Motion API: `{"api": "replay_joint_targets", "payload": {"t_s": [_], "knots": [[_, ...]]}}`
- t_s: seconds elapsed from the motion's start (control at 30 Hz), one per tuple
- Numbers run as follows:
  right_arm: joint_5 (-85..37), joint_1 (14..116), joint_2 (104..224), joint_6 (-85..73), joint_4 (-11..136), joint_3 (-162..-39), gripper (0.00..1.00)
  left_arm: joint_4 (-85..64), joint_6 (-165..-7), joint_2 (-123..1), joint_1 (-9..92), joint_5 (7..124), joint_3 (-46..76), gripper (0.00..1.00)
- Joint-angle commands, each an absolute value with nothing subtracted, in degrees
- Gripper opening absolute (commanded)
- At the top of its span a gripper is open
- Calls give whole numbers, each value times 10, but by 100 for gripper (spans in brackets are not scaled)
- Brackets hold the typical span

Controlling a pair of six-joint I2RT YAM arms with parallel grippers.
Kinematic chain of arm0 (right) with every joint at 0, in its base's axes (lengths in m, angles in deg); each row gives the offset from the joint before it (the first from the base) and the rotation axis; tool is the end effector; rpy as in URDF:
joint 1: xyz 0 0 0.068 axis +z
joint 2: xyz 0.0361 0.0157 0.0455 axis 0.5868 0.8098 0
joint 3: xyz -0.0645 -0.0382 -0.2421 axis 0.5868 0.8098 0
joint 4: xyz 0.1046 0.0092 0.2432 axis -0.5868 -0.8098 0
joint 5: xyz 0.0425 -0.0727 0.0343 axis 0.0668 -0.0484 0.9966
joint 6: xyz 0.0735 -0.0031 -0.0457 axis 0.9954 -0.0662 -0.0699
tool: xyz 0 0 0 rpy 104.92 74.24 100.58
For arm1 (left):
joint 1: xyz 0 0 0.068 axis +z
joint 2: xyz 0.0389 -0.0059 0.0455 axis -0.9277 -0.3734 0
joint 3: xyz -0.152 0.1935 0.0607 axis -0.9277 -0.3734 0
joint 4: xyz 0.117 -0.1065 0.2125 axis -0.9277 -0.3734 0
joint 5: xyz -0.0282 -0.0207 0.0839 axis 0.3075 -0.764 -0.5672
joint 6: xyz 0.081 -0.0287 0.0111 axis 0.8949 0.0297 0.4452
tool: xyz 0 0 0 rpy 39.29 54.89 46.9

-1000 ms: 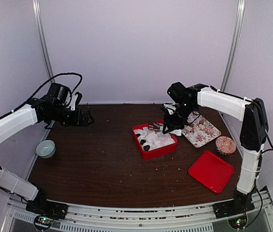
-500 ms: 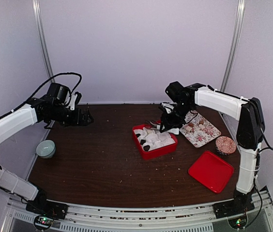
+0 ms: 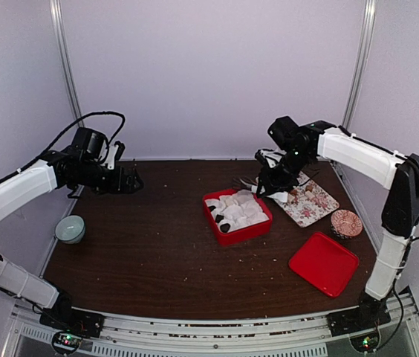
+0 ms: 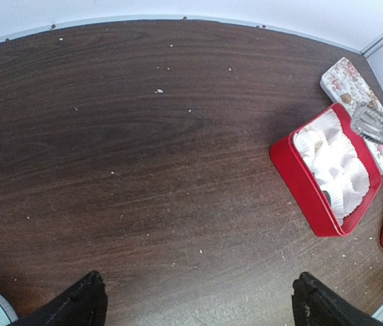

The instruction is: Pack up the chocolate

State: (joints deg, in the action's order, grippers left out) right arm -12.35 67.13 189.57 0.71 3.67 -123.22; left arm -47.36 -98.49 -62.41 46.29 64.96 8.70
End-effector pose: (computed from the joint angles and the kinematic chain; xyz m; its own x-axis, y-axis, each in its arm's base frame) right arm 0.3291 0.2295 0.2374 -0.9073 -0.2935 -0.3012 -0.3984 0.8293 0.3918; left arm 0.2978 -0.1300 0.2547 -0.7908 -0.1146 -0.6013 0.1482 0.9172 -0.3697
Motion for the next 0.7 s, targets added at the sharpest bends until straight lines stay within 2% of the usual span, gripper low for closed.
{"api": "replay_joint_targets", "payload": {"t_s": [0.0,0.33,0.67], "knots": [[-149,630,1808,-8,21,-1197,38,-455,-972,-613,468,657,101,98],[-192,504,1729,-56,11,-1073,38,-453,-972,-607,468,666,98,98],[-263,482,1776,-88,9,-1064,38,-457,-971,-611,468,668,102,98]]}}
